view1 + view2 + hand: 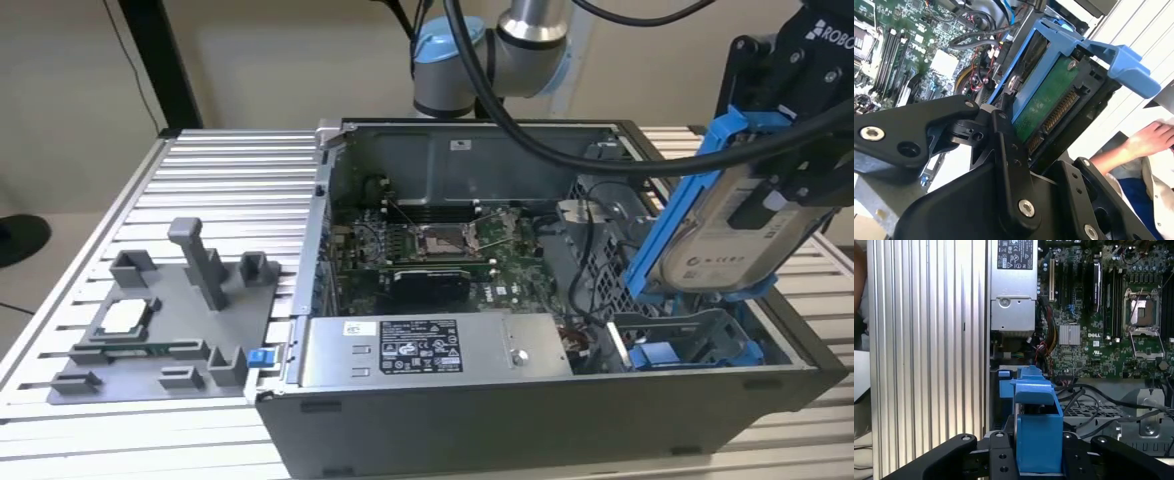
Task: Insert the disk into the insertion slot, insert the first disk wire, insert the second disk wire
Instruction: 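Insert the disk into the insertion slot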
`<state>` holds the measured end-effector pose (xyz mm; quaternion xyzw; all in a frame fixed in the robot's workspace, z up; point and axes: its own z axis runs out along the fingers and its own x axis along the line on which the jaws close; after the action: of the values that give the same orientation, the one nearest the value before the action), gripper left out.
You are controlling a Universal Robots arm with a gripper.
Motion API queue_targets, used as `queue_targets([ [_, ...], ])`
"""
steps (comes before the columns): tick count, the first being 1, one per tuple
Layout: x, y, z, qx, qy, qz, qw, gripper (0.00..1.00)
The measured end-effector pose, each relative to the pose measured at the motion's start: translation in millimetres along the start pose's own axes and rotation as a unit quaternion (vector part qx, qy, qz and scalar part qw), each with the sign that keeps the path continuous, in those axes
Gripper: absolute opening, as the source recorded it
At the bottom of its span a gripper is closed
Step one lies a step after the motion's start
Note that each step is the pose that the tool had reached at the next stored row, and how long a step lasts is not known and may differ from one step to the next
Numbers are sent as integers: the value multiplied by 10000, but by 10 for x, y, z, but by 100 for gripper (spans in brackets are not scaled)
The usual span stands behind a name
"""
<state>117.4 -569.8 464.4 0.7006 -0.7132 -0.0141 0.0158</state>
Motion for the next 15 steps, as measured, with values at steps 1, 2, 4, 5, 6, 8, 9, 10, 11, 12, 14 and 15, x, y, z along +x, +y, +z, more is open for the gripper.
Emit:
queue_targets([
  [1,1,-3,4,-10,1,1,10000,0],
  [2,5,-10,11,-26,2,1,10000,0],
  [4,21,-32,26,-71,1,1,10000,0],
  [5,33,-50,33,-101,-1,1,9999,0],
  [6,46,-69,38,-131,-3,1,9999,0],
  [8,60,-97,54,-176,-7,0,9998,0],
  [9,61,-103,67,-186,-11,0,9998,0],
  [10,62,-108,77,-191,-13,-1,9998,0],
  [11,62,-111,90,-192,-14,-3,9998,0],
  [12,62,-112,104,-192,-17,-6,9998,0],
  [14,63,-114,142,-193,-31,-15,9998,0],
  [15,63,-115,159,-193,-36,-20,9998,0],
])
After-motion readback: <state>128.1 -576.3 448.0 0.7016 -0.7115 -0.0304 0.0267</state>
